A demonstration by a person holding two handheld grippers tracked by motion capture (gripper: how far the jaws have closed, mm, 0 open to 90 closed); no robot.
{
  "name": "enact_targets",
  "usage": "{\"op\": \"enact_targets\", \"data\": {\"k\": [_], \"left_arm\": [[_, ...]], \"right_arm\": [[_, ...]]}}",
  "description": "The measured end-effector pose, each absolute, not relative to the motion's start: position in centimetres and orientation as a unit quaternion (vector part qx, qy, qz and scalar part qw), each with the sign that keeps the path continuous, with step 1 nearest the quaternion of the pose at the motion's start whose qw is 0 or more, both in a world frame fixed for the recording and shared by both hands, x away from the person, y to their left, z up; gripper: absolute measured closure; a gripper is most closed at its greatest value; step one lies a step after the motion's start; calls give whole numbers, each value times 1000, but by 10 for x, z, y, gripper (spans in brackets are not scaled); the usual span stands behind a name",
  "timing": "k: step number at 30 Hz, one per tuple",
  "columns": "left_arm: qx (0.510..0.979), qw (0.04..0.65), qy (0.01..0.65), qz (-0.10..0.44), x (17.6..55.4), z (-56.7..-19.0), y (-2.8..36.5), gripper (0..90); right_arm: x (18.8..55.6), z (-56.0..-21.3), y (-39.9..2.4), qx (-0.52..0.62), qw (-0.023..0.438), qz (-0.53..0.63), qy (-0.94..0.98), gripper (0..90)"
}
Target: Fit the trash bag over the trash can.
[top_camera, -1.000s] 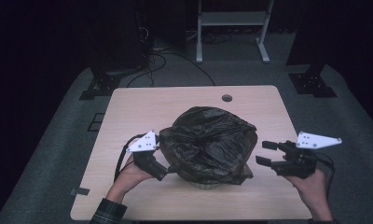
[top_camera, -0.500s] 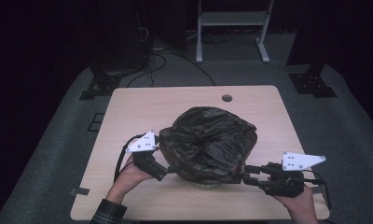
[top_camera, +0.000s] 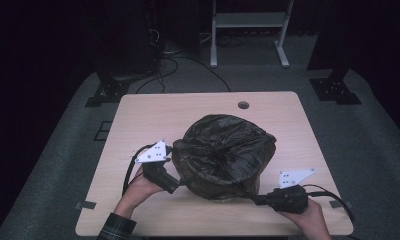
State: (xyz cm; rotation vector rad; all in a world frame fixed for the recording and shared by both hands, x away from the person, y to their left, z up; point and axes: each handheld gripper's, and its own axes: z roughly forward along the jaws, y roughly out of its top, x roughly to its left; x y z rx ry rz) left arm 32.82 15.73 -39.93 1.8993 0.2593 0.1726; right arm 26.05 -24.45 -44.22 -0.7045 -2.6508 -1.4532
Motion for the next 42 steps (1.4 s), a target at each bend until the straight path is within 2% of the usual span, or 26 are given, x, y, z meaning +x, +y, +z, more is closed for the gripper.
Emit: {"op": "enact_targets", "data": {"k": [2, 10, 11, 12, 13, 22, 24, 27, 35, 42], "left_arm": [[811, 569, 114, 71, 330, -404, 157, 0], [820, 555, 123, 65, 334, -418, 157, 0], [819, 557, 123, 64, 334, -418, 157, 0], [819, 557, 123, 64, 334, -418, 157, 0], [817, 560, 123, 64, 334, -417, 158, 0], [807, 574, 119, 73, 330, -413, 163, 0], [807, 574, 119, 72, 329, -413, 164, 0], [807, 573, 122, 73, 328, -414, 167, 0], [806, 573, 128, 79, 325, -418, 172, 0], [802, 576, 132, 86, 321, -421, 177, 0]], "right_arm": [[264, -456, -246, -241, 22, -436, -867, 900], [270, -470, -246, -253, 17, -398, -881, 900], [270, -468, -247, -252, 11, -407, -878, 863], [270, -468, -247, -252, 11, -407, -878, 863], [270, -461, -252, -263, 6, -428, -865, 655], [274, -435, -272, -280, -34, -473, -835, 320], [275, -431, -276, -281, -39, -478, -831, 282], [279, -418, -283, -291, -50, -475, -829, 131], [279, -387, -297, -278, -100, -485, -823, 103], [282, -357, -298, -260, -117, -501, -817, 103]]}}
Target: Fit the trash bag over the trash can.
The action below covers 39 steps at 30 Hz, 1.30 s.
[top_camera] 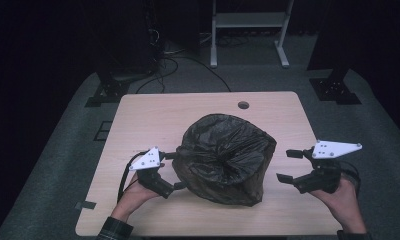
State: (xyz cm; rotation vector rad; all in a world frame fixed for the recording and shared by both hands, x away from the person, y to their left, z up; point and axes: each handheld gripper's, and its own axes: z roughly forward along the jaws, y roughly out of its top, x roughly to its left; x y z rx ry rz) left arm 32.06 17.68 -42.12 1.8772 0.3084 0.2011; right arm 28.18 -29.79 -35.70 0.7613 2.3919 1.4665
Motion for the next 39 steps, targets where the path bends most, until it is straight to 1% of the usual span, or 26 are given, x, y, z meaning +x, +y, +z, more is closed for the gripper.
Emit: {"op": "enact_targets", "data": {"k": [6, 17, 28, 39], "left_arm": [[805, 571, 133, 90, 316, -423, 181, 0], [807, 566, 142, 95, 310, -431, 190, 0], [812, 551, 161, 102, 305, -440, 204, 0], [815, 545, 168, 100, 305, -445, 210, 0]], "right_arm": [[291, -320, -288, 237, 127, 521, 810, 103], [311, -291, -254, 204, 120, 515, 824, 103], [334, -289, -213, 175, 103, 478, 855, 103], [353, -307, -177, 158, 76, 365, 914, 103]]}}
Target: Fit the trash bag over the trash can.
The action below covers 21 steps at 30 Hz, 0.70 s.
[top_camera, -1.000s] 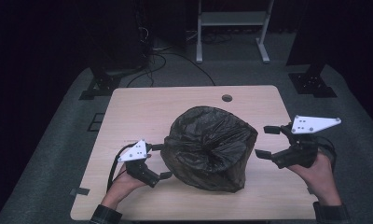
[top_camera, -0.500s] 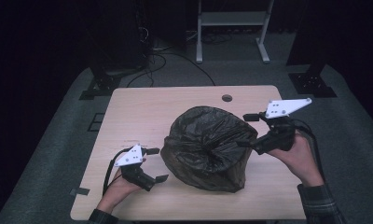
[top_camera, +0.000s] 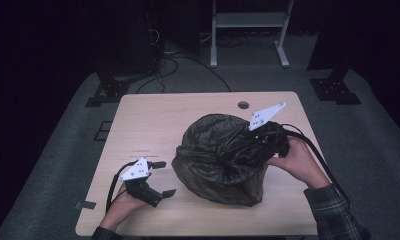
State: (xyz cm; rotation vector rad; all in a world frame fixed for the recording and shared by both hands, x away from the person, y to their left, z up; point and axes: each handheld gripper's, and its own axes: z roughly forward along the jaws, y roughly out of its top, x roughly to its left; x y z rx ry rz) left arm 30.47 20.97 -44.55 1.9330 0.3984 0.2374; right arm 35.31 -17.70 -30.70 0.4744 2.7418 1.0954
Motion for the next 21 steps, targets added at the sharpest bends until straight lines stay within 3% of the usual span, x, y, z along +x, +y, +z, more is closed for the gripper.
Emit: {"op": "enact_targets", "data": {"k": [21], "left_arm": [[822, 538, 162, 92, 305, -448, 205, 0]], "right_arm": [[360, -309, -144, 156, 17, 169, 973, 107]]}}
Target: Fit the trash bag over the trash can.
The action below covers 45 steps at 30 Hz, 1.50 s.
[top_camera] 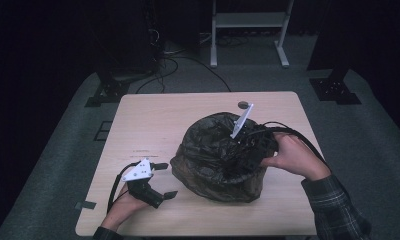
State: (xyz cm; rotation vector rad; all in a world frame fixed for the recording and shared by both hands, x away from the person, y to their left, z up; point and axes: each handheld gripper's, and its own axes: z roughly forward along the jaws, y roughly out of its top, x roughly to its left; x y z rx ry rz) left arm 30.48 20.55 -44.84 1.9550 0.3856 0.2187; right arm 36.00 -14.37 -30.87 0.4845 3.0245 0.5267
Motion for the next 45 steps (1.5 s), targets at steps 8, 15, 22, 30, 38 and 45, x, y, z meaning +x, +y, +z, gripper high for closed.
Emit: {"op": "enact_targets", "data": {"k": [8, 15, 22, 30, 38, 45], "left_arm": [[821, 539, 164, 92, 305, -448, 206, 0], [822, 538, 162, 91, 305, -448, 205, 0], [823, 538, 161, 90, 305, -448, 204, 0], [824, 537, 157, 88, 304, -449, 201, 0], [826, 535, 155, 87, 304, -449, 200, 0], [826, 535, 155, 85, 304, -450, 198, 0]], "right_arm": [[359, -298, -146, 156, 29, 195, 968, 104], [359, -275, -132, 149, 52, 263, 952, 104], [366, -279, -101, 136, 47, 294, 945, 104], [378, -301, -70, 139, 40, 276, 950, 104], [387, -322, -58, 151, 35, 232, 960, 102], [389, -324, -57, 154, 38, 225, 961, 102]]}}
